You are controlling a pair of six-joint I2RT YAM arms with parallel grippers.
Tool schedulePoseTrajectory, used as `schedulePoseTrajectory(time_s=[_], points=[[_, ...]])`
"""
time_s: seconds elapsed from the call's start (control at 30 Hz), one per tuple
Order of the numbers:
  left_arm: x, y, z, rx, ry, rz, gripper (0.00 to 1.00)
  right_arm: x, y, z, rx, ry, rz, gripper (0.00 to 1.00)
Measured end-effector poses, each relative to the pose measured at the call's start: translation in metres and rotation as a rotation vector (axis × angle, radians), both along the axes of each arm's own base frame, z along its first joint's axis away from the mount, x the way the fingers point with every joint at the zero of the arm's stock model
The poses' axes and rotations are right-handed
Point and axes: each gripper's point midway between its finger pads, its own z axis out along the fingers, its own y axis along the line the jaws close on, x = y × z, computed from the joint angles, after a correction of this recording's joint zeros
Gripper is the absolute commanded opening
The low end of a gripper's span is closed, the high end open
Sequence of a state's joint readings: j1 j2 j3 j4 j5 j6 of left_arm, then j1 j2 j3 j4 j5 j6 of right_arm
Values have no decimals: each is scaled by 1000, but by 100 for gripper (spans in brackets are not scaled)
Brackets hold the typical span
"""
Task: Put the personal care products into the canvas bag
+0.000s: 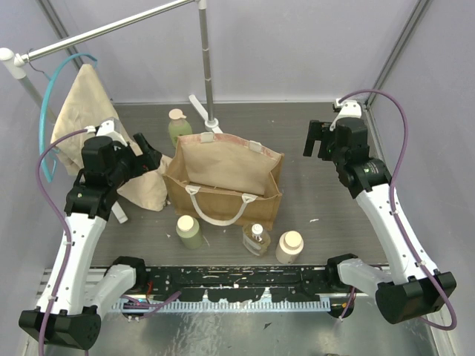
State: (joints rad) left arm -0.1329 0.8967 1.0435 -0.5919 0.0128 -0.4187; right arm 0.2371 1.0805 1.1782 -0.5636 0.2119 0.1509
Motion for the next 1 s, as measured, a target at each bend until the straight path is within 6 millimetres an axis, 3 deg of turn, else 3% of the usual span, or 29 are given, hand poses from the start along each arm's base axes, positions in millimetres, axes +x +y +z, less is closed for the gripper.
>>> schedulePoseTrajectory(time_s=[0.13, 0.23, 0.43, 0.57, 0.73, 1.0], points=[[2, -7, 3, 4, 4, -47, 98, 1, 24, 30, 35, -40, 91, 100], [10, -22, 13, -2, -2, -126, 98, -1, 50, 40, 48, -34, 174, 100], [9, -67, 21, 18, -6, -301, 98, -11, 112, 25, 38, 43, 342, 100], [6, -88, 14, 52, 10, -367, 98, -21, 137, 5, -3, 107, 396, 100], [13, -85, -5, 125, 54, -328, 98, -20, 123, 6, -36, 98, 319, 100], [19, -63, -29, 210, 114, -220, 98, -34, 93, 37, -37, -4, 234, 100]])
